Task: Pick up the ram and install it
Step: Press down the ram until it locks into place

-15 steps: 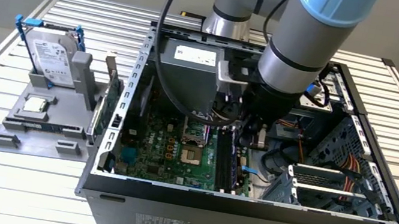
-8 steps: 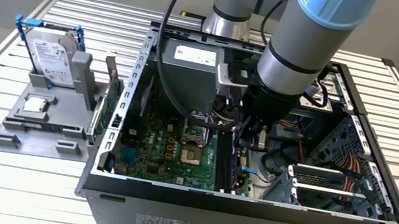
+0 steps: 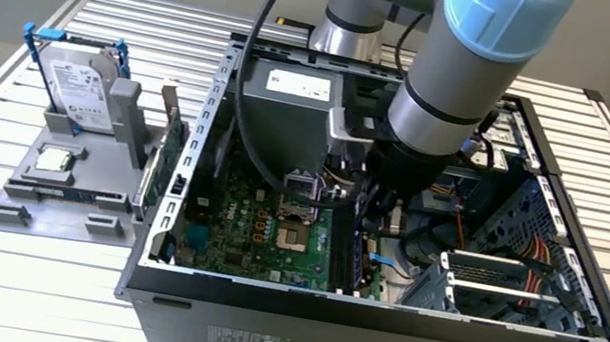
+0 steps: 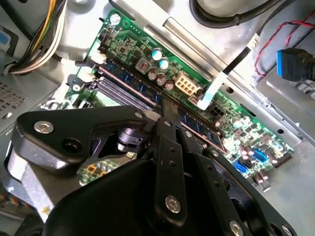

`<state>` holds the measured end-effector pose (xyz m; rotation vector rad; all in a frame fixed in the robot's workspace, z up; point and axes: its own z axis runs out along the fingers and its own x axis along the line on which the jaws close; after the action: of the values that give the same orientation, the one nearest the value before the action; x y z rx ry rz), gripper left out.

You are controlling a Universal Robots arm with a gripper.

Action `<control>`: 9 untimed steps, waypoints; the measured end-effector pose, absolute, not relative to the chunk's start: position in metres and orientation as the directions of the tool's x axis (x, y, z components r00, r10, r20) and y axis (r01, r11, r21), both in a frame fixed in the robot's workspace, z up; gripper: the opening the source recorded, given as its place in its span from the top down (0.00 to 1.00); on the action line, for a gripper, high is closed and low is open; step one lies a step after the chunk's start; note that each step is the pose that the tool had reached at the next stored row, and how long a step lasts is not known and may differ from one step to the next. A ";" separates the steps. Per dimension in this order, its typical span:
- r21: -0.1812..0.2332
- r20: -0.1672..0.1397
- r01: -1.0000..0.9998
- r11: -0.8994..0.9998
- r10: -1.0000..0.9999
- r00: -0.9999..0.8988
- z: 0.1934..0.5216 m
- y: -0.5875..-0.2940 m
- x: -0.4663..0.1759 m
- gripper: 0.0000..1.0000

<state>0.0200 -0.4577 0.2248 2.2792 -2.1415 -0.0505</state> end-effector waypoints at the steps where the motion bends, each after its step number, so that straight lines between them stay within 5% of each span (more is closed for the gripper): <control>1: 0.032 -0.013 -0.998 -0.061 -0.998 0.060 0.223 -0.458 0.020 1.00; 9: 0.031 -0.016 -0.998 -0.053 -0.998 0.053 0.223 -0.457 0.021 1.00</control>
<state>0.0207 -0.4573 0.2232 2.2708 -2.1536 -0.0523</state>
